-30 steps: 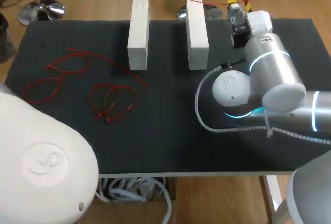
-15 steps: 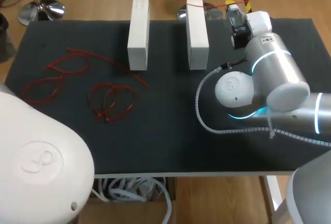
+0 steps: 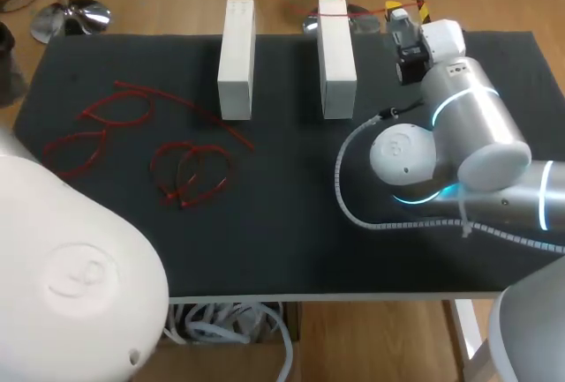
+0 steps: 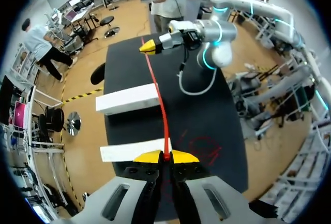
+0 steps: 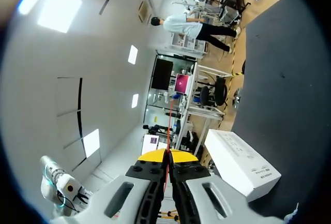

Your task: Grab the tape and strap the tape.

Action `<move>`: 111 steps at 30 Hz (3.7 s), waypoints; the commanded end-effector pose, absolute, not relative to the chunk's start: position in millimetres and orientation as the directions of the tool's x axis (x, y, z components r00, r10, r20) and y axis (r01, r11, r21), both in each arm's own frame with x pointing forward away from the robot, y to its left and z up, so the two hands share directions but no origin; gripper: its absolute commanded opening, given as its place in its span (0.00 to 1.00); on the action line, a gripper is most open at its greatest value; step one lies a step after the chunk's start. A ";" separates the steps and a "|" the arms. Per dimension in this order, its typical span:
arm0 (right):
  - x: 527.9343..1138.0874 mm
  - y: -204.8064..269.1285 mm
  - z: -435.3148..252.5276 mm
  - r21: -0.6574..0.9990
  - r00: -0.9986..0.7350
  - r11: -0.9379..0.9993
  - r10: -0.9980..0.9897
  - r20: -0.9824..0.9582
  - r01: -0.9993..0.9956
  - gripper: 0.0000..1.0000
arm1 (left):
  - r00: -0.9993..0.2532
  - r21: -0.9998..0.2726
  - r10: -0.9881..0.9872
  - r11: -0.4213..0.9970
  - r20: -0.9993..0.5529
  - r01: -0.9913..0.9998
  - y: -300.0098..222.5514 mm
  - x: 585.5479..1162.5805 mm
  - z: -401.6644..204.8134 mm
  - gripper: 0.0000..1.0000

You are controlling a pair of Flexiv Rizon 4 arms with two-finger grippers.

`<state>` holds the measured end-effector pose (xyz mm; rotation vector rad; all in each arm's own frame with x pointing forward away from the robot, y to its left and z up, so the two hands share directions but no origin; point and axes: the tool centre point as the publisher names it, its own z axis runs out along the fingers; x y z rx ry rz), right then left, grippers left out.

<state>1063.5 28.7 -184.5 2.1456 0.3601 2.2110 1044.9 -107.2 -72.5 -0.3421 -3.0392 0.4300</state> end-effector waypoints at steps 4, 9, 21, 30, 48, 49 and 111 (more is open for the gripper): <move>1065.0 29.4 -183.3 0.198 -0.041 -0.972 0.195 0.980 0.128 0.00 | -0.963 -0.059 0.219 0.975 0.159 0.213 -114.5 1057.2 -69.7 0.00; 1066.4 29.9 -183.2 0.213 -0.044 -0.969 0.209 0.977 0.127 0.00 | -0.973 -0.033 0.161 0.987 0.163 0.158 -111.1 1057.0 -72.7 0.00; 1077.1 34.9 -180.4 0.522 0.031 -0.834 0.535 0.844 0.175 0.00 | -0.978 -0.045 0.162 0.987 0.133 0.157 -114.8 1060.2 -68.9 0.00; 1088.9 38.5 -156.6 0.826 -0.145 -0.554 0.813 0.564 0.106 0.00 | -0.974 -0.044 0.191 0.981 0.124 0.187 -119.3 1062.1 -69.1 0.00; 1098.0 34.3 -144.6 0.830 -0.260 0.557 0.807 -0.530 0.034 0.00 | -0.974 -0.044 0.191 0.981 0.124 0.187 -119.3 1062.1 -69.1 0.00; 1097.9 34.7 -144.4 0.812 -0.255 0.583 0.789 -0.559 0.022 0.00 | -0.974 -0.044 0.191 0.981 0.124 0.187 -119.3 1062.1 -69.1 0.00; 1082.4 146.2 -95.7 0.041 0.081 0.898 0.006 -0.997 0.438 0.00 | -0.974 -0.044 0.191 0.981 0.124 0.187 -119.3 1062.1 -69.1 0.00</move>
